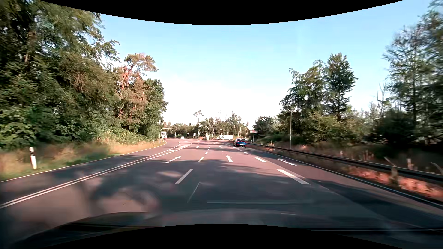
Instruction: Follow the waypoints while adhering to traffic rules and regulations
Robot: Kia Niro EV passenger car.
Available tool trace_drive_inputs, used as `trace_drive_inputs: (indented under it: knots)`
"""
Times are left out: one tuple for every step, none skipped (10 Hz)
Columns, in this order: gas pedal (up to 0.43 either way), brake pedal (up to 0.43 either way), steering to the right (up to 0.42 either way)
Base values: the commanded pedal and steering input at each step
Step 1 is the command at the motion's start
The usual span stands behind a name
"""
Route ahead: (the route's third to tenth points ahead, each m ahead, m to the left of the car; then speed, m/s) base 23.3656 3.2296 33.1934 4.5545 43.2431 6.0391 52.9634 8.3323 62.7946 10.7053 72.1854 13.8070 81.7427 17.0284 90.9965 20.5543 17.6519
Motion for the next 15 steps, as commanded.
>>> trace_drive_inputs:
  knots:
    - [0.087,0.0,-0.021]
    - [0.087,0.0,-0.021]
    - [0.087,0.0,-0.021]
    - [0.087,0.0,-0.021]
    - [0.087,0.0,-0.022]
    - [0.087,0.0,-0.022]
    - [0.087,0.0,-0.022]
    - [0.087,0.0,-0.022]
    - [0.087,0.0,-0.022]
    - [0.087,0.0,-0.022]
    - [0.087,0.0,-0.022]
    - [0.087,0.0,-0.023]
    - [0.087,0.0,-0.023]
    - [0.087,0.0,-0.023]
    - [0.087,0.0,-0.023]
